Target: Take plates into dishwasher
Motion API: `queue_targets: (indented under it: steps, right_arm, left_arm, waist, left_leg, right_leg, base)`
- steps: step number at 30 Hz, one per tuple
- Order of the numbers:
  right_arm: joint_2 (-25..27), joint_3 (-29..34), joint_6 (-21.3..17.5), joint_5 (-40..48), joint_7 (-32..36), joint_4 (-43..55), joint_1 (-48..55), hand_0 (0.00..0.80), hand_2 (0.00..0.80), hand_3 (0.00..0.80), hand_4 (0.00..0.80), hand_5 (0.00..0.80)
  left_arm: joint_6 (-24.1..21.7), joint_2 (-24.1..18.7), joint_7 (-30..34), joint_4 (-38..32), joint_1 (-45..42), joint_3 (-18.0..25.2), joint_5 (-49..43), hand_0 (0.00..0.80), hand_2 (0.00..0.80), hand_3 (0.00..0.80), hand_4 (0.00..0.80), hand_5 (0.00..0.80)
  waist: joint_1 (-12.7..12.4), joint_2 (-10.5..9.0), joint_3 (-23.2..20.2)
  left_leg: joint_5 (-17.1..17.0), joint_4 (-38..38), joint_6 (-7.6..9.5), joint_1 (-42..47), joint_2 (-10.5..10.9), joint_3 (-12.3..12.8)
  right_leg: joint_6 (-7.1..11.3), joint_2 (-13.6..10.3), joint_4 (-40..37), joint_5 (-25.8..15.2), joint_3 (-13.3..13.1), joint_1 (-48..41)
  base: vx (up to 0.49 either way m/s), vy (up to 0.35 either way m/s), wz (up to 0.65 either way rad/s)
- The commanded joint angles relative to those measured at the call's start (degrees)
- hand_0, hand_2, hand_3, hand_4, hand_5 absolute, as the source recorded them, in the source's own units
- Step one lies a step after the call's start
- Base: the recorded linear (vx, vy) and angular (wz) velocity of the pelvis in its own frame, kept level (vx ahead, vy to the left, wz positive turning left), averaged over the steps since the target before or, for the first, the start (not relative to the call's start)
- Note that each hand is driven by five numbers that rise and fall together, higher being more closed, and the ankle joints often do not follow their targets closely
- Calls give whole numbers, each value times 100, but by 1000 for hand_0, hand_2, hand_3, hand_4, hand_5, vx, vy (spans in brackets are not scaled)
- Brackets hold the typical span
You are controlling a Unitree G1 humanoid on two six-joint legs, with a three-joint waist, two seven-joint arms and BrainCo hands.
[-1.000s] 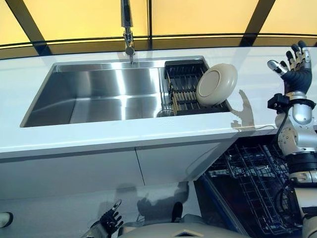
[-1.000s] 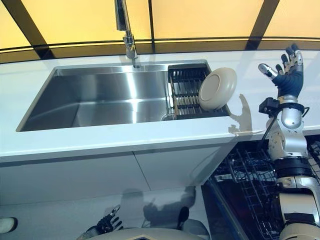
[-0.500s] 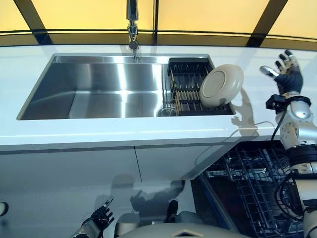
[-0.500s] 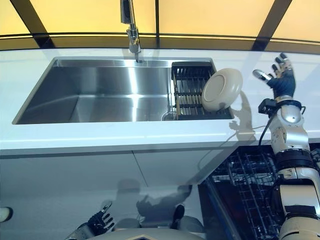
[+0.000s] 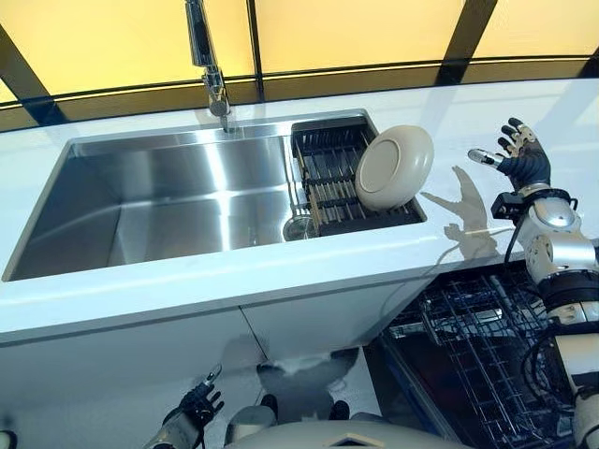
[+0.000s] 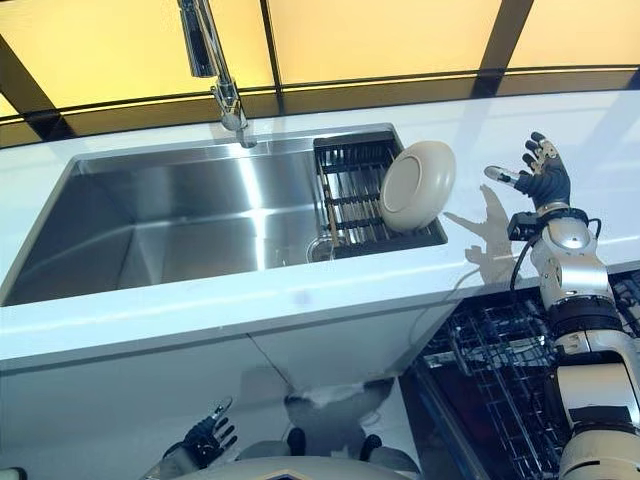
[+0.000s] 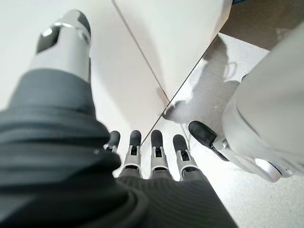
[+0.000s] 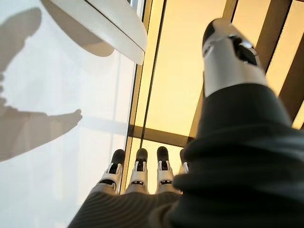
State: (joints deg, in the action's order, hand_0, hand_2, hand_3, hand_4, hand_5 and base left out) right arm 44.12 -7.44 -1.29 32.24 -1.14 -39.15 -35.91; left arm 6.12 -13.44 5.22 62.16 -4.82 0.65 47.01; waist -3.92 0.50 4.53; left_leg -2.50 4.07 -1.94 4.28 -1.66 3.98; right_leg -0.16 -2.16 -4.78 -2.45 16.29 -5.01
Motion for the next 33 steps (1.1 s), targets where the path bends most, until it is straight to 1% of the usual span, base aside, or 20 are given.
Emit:
queue_targets:
  steps: [1, 6, 10, 19, 25, 33]
  right_arm:
    - [44, -61, -302, 106, 15, -132, -358, 0, 0, 0, 0, 0]
    - [6, -55, -271, 78, 75, -151, -373, 0, 0, 0, 0, 0]
    - [22, -128, -159, 147, 181, -155, -494, 0, 0, 0, 0, 0]
    - [-83, -158, -134, 193, 371, -268, -569, 0, 0, 0, 0, 0]
    - [-237, -140, -111, 342, 542, -397, -528, 0, 0, 0, 0, 0]
    - [-453, -128, -20, 496, 758, -455, -455, 0, 0, 0, 0, 0]
  left_arm:
    - [-170, -175, 203, 276, 110, -50, 94, 0, 0, 0, 0, 0]
    - [-234, -170, 285, 317, 57, -71, 0, 0, 0, 0, 0, 0]
    - [-219, -214, 345, 297, 9, -70, -45, 0, 0, 0, 0, 0]
    - [-266, -208, 456, 365, -60, -24, -45, 0, 0, 0, 0, 0]
    - [-341, -188, 497, 460, -91, 51, -121, 0, 0, 0, 0, 0]
    - [-388, -122, 546, 467, -93, -19, -84, 0, 0, 0, 0, 0]
  waist:
    - [-166, -231, -203]
    - [-195, -214, -176]
    - [-230, -193, -154]
    - [-284, -147, -130]
    - [-310, -116, -112]
    - [-323, -70, -57]
  left_leg:
    - [353, -156, -94, -68, 114, 145]
    - [347, -120, -91, -59, 110, 137]
    - [330, -83, -98, -45, 105, 139]
    - [278, -12, -118, -66, 104, 129]
    - [274, -7, -135, -47, 106, 108]
    - [263, -29, -145, -69, 121, 86]
  right_leg:
    - [387, -240, 316, 386, -25, -8]
    - [394, -236, 261, 369, -18, -35]
    - [403, -247, 222, 351, 11, -52]
    - [412, -261, 162, 334, 73, -58]
    - [412, -266, 136, 331, 102, -98]
    - [402, -285, 139, 324, 112, -97]
  base:
    - [62, -28, 4]
    - [36, -19, 4]
    - [16, -4, 0]
    - [-4, 1, 1]
    - [-9, -1, 3]
    - [0, 0, 0]
